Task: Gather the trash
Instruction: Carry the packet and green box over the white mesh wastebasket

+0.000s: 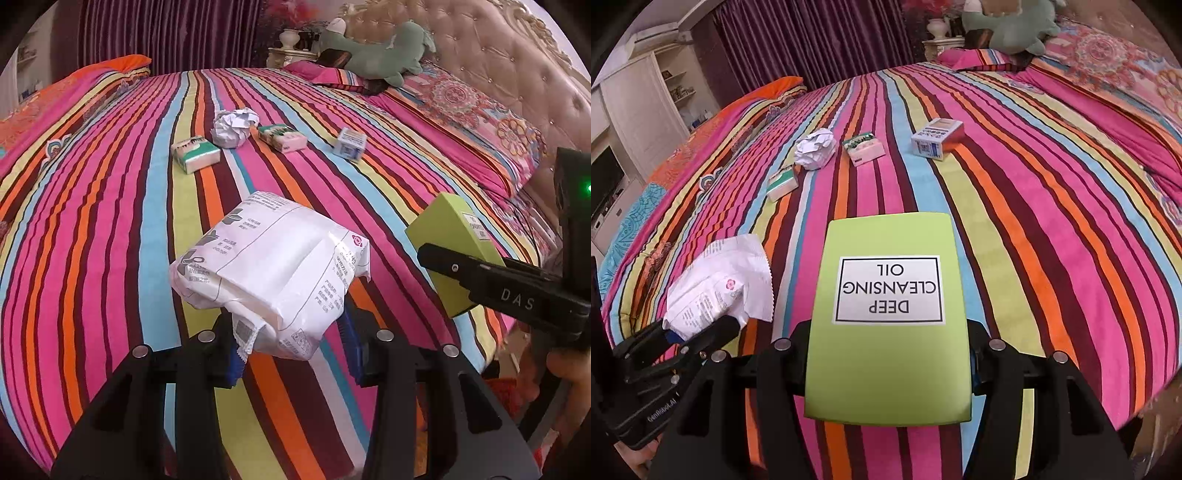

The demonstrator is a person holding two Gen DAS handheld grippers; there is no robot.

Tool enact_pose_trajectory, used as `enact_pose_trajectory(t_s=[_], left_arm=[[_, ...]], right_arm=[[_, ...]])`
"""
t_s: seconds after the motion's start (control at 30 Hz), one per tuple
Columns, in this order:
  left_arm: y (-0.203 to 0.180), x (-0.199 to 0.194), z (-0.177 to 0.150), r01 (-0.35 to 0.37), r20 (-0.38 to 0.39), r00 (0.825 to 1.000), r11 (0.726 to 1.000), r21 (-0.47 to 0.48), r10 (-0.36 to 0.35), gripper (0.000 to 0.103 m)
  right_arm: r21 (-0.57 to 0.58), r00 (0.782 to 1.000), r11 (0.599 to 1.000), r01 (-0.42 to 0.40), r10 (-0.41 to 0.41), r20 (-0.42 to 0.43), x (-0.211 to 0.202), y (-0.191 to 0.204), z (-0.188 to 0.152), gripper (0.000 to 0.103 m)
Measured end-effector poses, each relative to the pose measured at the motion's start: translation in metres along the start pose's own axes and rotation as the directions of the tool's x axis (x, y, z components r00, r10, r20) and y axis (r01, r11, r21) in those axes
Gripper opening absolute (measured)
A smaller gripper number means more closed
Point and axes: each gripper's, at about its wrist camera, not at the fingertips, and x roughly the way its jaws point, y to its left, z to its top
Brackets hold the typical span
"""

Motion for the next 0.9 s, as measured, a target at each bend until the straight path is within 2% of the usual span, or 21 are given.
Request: enact_pose_trajectory(t_s=[0.43,0.7,0.9], left_arm=[[-0.039,-0.056,-0.072,0.008,-0.007,1.0,0.998,0.064,-0.007,0.042],[-0.056,-0.087,-0.116,0.017,-0.018,1.0,0.995,0.098,-0.015,0.042],[-0.066,-0.099,-0.153,0.02,-0.057,0.998,0.994,0.111,-0.013,0.042]], right_arm=[[-0.006,0.999,1.0,0.004,-0.004,0.034,-0.057,0.009,-0.061,0.055],[0.035,1.0,0.999,0.001,-0.002,0.011,-0.081,0.005,-0.104,0.055],[0.035,1.0,0.999,0.011,-0.011,-0.014,-0.092,0.01,-0.135,0.055]])
